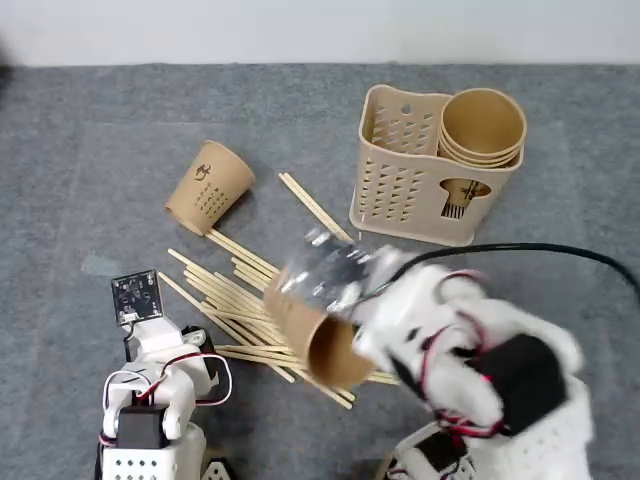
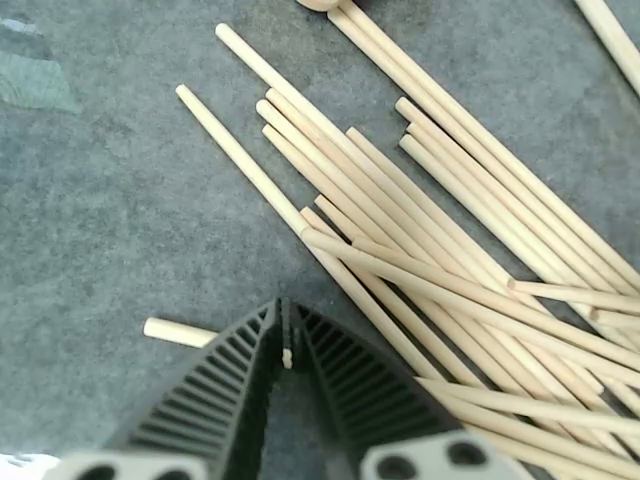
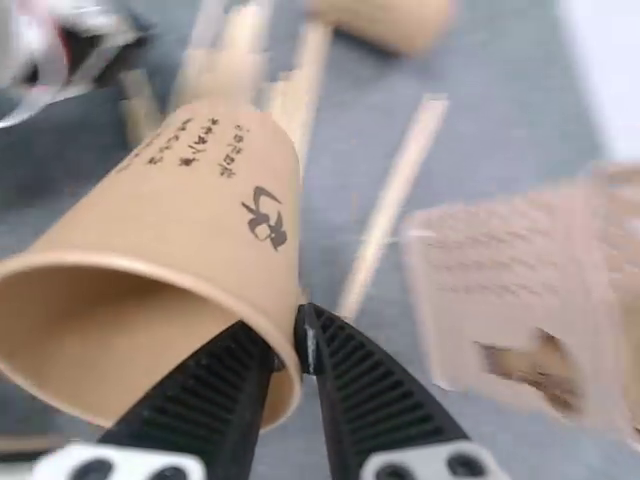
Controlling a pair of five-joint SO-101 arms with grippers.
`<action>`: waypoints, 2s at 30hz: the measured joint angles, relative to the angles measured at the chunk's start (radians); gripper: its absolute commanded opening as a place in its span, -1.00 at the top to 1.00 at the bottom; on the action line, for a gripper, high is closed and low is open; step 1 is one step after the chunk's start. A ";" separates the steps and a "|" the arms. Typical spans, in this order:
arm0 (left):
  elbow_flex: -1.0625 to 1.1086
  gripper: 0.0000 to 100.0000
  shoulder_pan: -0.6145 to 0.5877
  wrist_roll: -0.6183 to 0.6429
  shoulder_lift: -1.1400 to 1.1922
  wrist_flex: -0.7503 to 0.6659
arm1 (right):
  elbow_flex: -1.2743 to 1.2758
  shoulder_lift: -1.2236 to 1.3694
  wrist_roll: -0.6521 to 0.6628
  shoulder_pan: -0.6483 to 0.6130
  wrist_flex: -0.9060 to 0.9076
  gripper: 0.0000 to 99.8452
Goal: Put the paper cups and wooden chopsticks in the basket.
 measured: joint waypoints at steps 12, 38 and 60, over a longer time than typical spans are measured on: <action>0.000 0.97 0.000 0.000 0.000 0.000 | -0.074 0.109 0.041 0.578 -0.479 0.98; 0.000 0.97 0.000 0.000 0.000 0.000 | -0.247 0.453 0.041 0.712 -0.554 0.47; 0.000 0.97 0.000 0.000 0.000 0.000 | -0.388 0.720 -0.057 0.545 -0.655 0.45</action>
